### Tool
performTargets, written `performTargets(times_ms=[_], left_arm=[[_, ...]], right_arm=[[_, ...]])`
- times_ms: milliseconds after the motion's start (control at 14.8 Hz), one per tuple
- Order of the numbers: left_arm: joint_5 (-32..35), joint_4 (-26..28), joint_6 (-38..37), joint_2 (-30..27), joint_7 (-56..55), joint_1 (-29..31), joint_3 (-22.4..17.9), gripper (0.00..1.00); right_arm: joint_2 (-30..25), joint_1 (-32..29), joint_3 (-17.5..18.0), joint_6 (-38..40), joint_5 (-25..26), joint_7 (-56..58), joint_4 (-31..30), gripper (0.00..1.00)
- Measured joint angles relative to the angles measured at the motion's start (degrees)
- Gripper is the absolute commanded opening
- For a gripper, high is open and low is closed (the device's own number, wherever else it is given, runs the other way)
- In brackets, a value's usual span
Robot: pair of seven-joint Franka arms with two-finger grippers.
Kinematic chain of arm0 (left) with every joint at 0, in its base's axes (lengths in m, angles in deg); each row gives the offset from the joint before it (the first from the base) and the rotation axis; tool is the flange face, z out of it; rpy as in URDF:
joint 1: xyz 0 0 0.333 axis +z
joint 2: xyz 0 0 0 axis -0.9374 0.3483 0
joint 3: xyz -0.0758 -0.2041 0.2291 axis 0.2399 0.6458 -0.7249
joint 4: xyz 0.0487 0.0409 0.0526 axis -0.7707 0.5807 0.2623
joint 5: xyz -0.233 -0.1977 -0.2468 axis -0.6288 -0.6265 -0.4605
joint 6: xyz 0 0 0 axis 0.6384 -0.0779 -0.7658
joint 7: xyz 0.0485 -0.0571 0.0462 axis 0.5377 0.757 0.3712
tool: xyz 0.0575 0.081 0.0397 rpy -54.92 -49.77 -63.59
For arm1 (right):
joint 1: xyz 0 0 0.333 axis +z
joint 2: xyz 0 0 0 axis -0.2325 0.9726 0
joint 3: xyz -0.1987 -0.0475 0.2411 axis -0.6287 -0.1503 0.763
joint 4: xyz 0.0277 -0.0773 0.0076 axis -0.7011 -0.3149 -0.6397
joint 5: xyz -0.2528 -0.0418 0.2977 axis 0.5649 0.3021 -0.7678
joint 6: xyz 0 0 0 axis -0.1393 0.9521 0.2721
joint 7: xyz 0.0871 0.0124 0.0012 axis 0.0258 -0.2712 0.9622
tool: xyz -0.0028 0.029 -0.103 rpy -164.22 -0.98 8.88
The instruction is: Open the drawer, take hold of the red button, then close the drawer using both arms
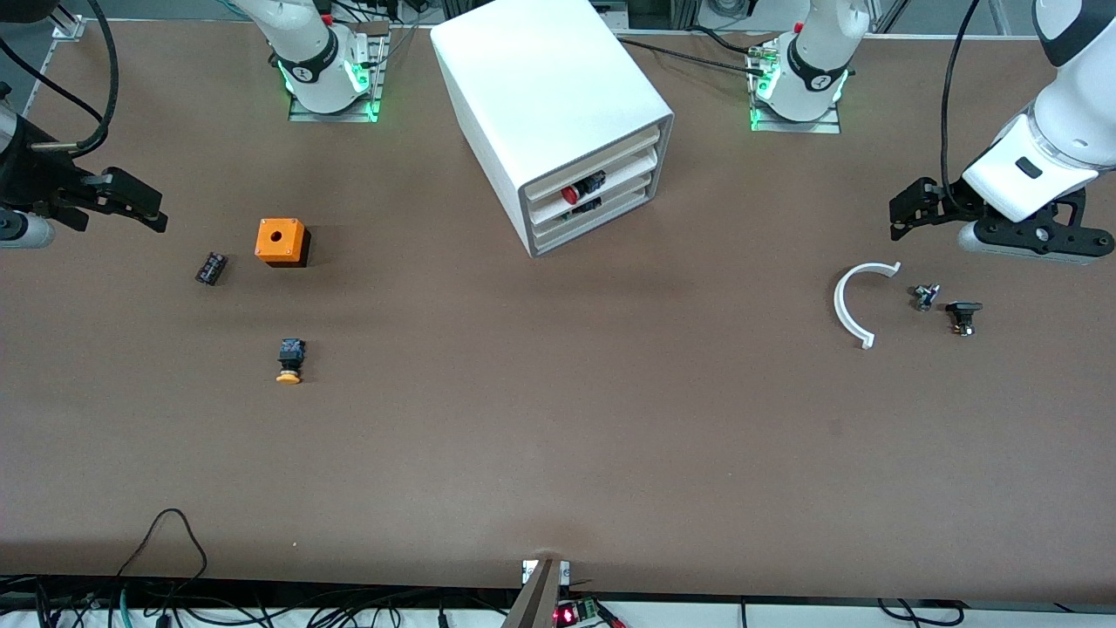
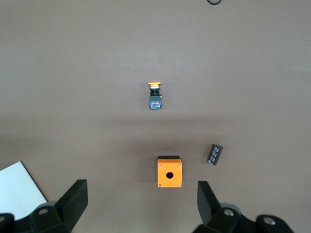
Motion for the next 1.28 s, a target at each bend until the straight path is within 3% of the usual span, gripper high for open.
performTargets(times_ms=[742,1282], left_arm=[[0.0,0.0,-0.8,0.0,-0.4,0.0,-0.1,1.00],[-0.4,-1.2,-6.3,0.3,-0.4,-0.3,0.1,1.00]], right_arm=[[0.0,-0.1,0.0,0.1,0.0,0.0,0.0,1.00],[2.5,-0.5,-0.2,2.2,0.0,0.1,-1.2,1.00]])
